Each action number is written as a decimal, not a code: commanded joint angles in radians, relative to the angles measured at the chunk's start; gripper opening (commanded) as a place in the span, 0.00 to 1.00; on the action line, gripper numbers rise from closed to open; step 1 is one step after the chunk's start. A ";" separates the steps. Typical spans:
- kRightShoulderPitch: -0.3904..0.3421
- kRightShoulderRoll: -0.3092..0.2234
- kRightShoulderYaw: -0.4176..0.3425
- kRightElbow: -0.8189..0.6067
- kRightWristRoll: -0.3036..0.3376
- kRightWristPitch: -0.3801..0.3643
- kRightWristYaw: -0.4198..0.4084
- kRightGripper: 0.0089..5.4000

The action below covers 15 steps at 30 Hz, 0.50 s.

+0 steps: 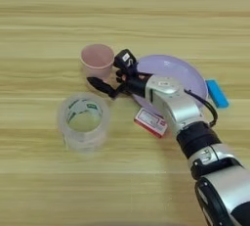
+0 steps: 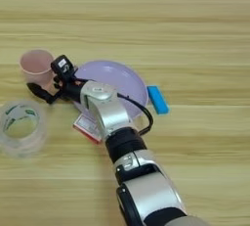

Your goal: Move the objects on the table

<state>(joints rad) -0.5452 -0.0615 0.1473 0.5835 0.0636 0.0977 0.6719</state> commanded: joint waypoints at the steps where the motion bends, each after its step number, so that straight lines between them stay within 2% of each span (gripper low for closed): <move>1: -0.095 0.007 -0.021 -0.027 0.010 -0.038 -0.024 0.81; 3: -0.095 0.007 -0.021 -0.022 0.010 -0.042 -0.025 0.78; 15: -0.096 0.008 -0.027 -0.018 0.012 -0.052 -0.025 0.76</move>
<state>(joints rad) -0.5457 -0.0551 0.1391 0.6077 0.0635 0.0783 0.6617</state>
